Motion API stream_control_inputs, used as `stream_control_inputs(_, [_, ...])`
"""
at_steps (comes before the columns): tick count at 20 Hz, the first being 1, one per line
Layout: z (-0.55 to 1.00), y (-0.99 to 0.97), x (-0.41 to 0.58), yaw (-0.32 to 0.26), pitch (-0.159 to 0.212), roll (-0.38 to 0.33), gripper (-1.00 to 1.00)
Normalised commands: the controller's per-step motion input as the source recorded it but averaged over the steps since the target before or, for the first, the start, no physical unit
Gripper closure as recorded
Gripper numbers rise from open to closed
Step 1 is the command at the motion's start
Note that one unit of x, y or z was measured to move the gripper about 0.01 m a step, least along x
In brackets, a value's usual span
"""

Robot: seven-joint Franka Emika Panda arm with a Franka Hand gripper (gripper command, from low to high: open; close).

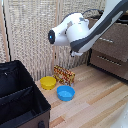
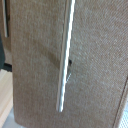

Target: Locate and clasp the grip of the topmost drawer. Steadily and circumspectly yank the drawer open. Discover and seize the nutrition bar using your clamp. Deposit the nutrition bar in the accessible drawer. Unclench the nutrition bar.

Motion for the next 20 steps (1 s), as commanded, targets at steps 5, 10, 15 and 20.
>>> stream_control_inputs(5, [0.07, 0.15, 0.000, -0.256, -0.081, 0.284, -1.00])
stream_control_inputs(10, [0.00, 0.14, 0.015, -0.226, -0.081, 0.325, -1.00])
stream_control_inputs(15, [0.00, 0.13, 0.198, -0.167, -0.117, 0.310, -1.00])
stream_control_inputs(20, [0.00, 0.07, 0.411, -0.092, -0.142, 0.289, -1.00])
